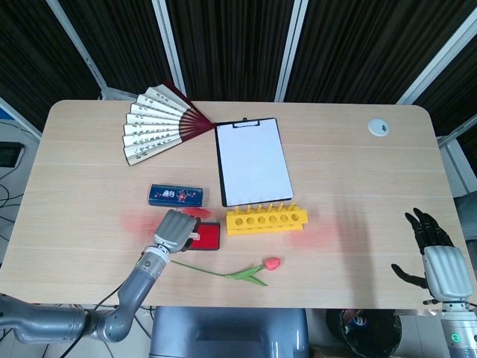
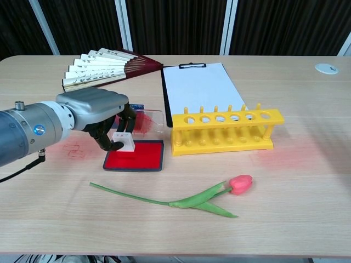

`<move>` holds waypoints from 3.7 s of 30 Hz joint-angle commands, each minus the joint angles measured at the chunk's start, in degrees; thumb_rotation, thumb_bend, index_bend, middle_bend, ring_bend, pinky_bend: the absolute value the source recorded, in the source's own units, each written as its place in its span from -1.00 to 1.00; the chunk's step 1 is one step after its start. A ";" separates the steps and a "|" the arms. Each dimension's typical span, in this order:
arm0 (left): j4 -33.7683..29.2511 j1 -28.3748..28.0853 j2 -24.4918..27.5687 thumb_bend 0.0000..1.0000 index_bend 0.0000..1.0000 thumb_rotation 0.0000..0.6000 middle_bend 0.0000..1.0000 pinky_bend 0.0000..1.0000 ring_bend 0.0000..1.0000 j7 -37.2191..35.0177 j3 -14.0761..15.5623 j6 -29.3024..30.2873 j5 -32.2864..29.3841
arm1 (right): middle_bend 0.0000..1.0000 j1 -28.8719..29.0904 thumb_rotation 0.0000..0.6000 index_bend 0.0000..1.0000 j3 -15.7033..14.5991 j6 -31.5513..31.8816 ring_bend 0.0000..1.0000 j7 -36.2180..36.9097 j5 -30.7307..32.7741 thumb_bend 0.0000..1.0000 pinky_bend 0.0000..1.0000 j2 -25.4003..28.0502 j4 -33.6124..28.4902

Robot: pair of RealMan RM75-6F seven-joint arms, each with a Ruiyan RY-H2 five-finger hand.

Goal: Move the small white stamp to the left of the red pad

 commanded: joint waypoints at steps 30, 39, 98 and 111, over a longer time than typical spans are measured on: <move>-1.07 -1.85 0.44 -0.17 0.29 1.00 0.28 0.30 0.11 1.46 0.10 1.50 -1.87 | -1.00 -0.04 1.00 -0.90 0.03 0.16 -1.00 0.30 -0.13 -0.50 -0.61 -0.03 -0.05; -2.05 -2.76 1.17 -0.17 0.29 1.00 0.28 0.30 0.11 3.54 0.50 1.53 -4.56 | -1.00 -0.05 1.00 -0.90 0.04 0.21 -1.00 0.35 -0.13 -0.50 -0.61 -0.09 0.03; 1.13 3.89 11.01 -0.17 0.24 1.00 0.23 0.27 0.08 -7.84 7.66 0.20 5.07 | -1.00 -0.12 1.00 -0.88 0.00 0.29 -1.00 -0.22 -0.19 -0.50 -0.61 -0.28 0.01; 3.31 4.20 9.65 -0.18 0.20 1.00 0.18 0.22 0.03 -7.88 7.88 -1.63 4.56 | -1.00 -0.13 1.00 -0.87 -0.01 0.28 -1.00 -0.33 -0.16 -0.50 -0.61 -0.30 -0.01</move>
